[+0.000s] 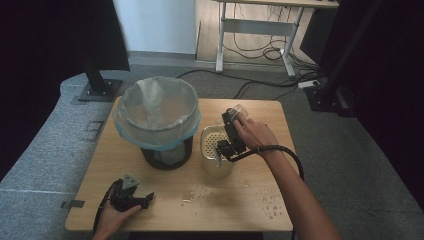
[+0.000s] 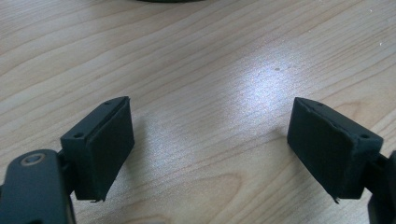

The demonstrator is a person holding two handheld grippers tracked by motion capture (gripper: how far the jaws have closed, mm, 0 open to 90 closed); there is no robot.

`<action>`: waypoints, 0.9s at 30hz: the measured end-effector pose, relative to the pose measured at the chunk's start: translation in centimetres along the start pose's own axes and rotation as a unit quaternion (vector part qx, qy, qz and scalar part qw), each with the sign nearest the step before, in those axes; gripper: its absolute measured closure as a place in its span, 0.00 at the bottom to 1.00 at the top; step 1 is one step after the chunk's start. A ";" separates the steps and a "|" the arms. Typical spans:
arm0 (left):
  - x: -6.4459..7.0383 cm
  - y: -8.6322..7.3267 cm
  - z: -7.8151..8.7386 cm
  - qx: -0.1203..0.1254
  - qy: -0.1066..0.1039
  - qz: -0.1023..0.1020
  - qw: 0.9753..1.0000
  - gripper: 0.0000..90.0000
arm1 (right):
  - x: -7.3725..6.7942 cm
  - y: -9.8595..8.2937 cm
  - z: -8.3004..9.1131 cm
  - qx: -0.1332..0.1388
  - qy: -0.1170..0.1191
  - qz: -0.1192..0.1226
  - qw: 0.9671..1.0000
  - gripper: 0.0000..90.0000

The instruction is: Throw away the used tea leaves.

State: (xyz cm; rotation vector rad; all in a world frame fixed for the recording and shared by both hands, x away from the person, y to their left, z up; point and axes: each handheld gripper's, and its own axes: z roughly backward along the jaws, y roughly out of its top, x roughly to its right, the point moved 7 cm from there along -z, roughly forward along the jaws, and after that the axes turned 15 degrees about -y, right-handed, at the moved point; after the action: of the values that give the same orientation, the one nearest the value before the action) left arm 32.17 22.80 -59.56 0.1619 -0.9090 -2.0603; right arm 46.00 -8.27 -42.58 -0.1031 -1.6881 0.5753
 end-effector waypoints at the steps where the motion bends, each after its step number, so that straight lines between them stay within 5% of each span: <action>1: 0.0 0.0 0.0 0.000 0.000 0.000 1.000 0.16 | 0.0 0.0 0.0 -0.001 0.000 0.003 1.000 0.44; 10: 0.0 0.0 0.0 0.000 0.000 0.000 1.000 0.16 | 0.0 0.0 0.0 -0.001 -0.002 0.004 1.000 0.44; 17: 0.0 0.0 0.0 0.000 0.000 0.000 1.000 0.16 | 0.6 -0.1 -0.3 0.002 -0.024 0.081 0.996 0.45; 20: -0.1 0.1 0.0 -0.001 0.000 0.000 1.000 0.16 | 1.5 0.0 -0.5 0.008 -0.023 0.134 0.991 0.45; 27: -0.1 0.0 0.0 -0.001 -0.001 -0.001 1.000 0.16 | 2.4 1.2 -0.5 0.027 -0.030 0.198 0.979 0.45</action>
State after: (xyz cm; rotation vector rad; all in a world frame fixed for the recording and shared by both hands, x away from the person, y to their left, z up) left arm 32.22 22.87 -59.55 0.1588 -0.9073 -2.0634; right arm 45.62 -6.12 -40.87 -0.3931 -1.7194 0.9275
